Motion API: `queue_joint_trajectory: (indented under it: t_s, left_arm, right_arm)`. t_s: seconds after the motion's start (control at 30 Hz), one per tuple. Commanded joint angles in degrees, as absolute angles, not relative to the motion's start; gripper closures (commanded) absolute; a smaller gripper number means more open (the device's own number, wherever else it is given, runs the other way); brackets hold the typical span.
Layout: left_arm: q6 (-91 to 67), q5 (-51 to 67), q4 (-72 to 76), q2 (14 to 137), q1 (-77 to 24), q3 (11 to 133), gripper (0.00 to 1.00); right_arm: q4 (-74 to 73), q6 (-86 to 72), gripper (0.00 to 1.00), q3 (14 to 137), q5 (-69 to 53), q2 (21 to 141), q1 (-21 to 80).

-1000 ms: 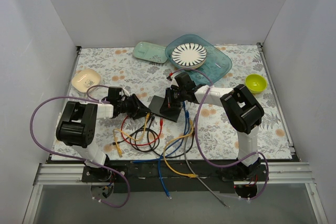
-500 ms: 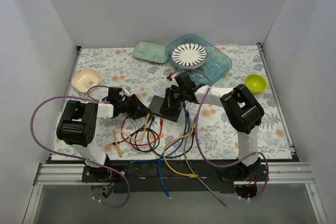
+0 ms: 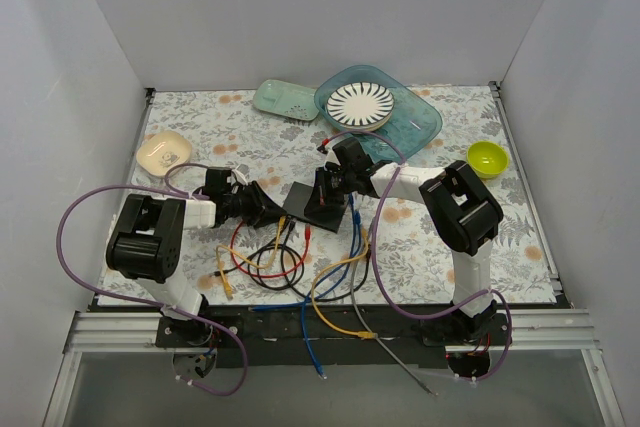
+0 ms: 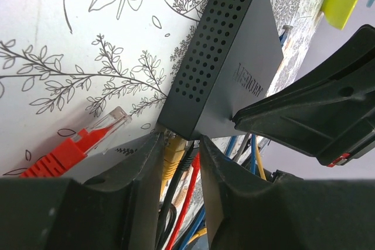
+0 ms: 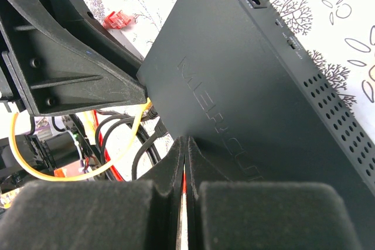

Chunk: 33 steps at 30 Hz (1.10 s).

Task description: Pull the plug from the switch port

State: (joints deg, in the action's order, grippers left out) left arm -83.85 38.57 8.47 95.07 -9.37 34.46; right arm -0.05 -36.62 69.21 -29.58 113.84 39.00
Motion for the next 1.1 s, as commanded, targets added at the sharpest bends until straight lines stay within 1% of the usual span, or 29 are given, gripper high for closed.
queue_joint_trajectory:
  t_s: [0.0, 0.07, 0.23, 0.3, 0.33, 0.43, 0.53, 0.77, 0.93, 1.0, 1.07]
  left_arm:
    - [-81.47, 35.42, 2.46, 94.13, -9.93, 32.7, 0.75]
    - [-81.47, 35.77, 2.46, 94.57, -9.93, 32.78, 0.77]
    - [-81.13, 35.77, 1.94, 94.22, -9.93, 32.61, 0.77]
    - [-81.12, 36.47, 1.85, 93.52, -10.02, 32.17, 0.71]
    - [-81.21, 36.3, 1.5, 92.56, -9.93, 31.91, 0.61]
    - [-80.95, 35.86, 0.79, 92.02, -9.93, 31.55, 0.56]
    - [-81.03, 35.95, 0.62, 92.72, -10.02, 31.73, 0.56]
    - [-80.51, 34.98, 0.35, 93.34, -9.93, 32.08, 0.7]
    - [-81.82, 34.19, 0.35, 94.66, -10.02, 32.87, 0.7]
    - [-82.53, 34.28, 0.35, 94.75, -9.93, 33.48, 0.65]
    - [-83.32, 34.19, 0.44, 94.83, -10.02, 34.01, 0.63]
  right_arm:
    - [-2.64, -34.63, 0.99, 67.94, -27.68, 115.4, 39.02]
    - [-2.64, -34.63, 0.99, 67.94, -27.77, 115.49, 39.02]
    - [-2.81, -34.54, 0.99, 68.2, -27.77, 115.66, 39.02]
    - [-2.9, -34.45, 0.99, 68.38, -27.86, 115.66, 38.94]
    - [-2.9, -34.45, 0.99, 68.38, -27.77, 115.66, 39.02]
    - [-2.64, -34.45, 0.99, 68.2, -27.95, 115.75, 39.02]
    - [-2.46, -34.63, 0.99, 68.2, -28.12, 116.02, 39.02]
    - [-2.81, -34.45, 0.99, 68.56, -28.04, 115.93, 39.02]
    - [-2.46, -34.54, 0.99, 67.94, -28.04, 115.66, 39.02]
    - [-2.46, -34.54, 0.99, 67.85, -28.04, 115.58, 39.11]
    - [-2.55, -34.54, 0.99, 67.85, -28.12, 115.49, 39.02]
